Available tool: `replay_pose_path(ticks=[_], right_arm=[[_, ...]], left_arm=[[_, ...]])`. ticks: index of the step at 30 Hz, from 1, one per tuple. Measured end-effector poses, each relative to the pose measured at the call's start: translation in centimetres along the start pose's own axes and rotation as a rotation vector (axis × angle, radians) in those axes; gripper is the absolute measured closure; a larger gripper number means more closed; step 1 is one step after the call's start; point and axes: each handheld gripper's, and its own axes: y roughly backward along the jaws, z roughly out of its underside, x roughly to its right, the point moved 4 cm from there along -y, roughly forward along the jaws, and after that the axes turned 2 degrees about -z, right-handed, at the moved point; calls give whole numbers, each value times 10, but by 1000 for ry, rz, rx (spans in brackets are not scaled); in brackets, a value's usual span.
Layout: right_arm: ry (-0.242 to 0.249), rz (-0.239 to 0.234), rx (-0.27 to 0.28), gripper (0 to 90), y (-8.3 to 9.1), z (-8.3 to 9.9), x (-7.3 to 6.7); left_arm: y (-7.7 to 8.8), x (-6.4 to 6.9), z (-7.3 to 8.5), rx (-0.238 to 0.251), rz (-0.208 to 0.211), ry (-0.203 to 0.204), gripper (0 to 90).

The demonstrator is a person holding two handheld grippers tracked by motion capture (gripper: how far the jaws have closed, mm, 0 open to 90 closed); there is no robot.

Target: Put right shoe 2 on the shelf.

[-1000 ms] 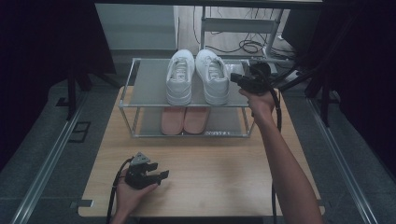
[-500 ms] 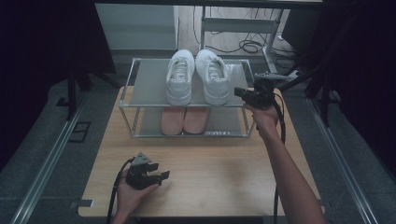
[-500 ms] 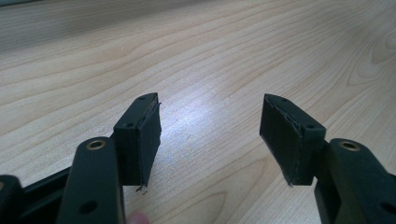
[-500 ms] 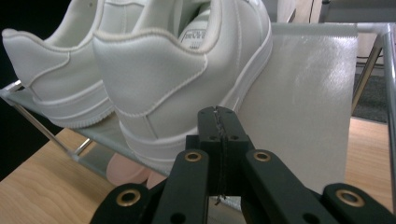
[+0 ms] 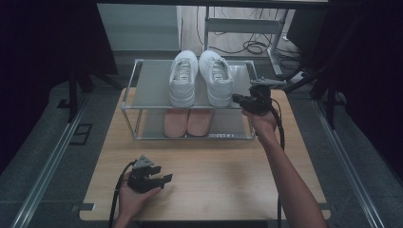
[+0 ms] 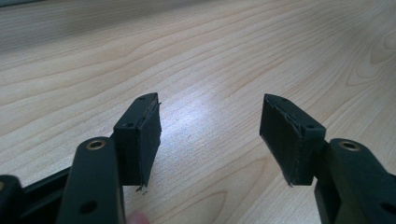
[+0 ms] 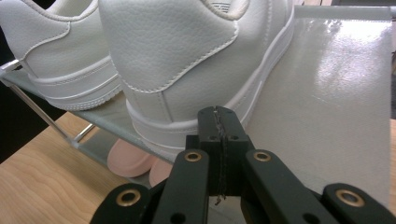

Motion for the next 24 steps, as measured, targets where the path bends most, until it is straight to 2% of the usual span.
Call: replay_pose_path(ticks=[13, 24], right_arm=[[-10, -1, 12, 900, -2, -1, -5], [-5, -42, 15, 900, -11, -1, -20]], left_arm=[[0, 0, 0, 3, 0, -1, 391], [0, 0, 0, 1, 1, -2, 390]])
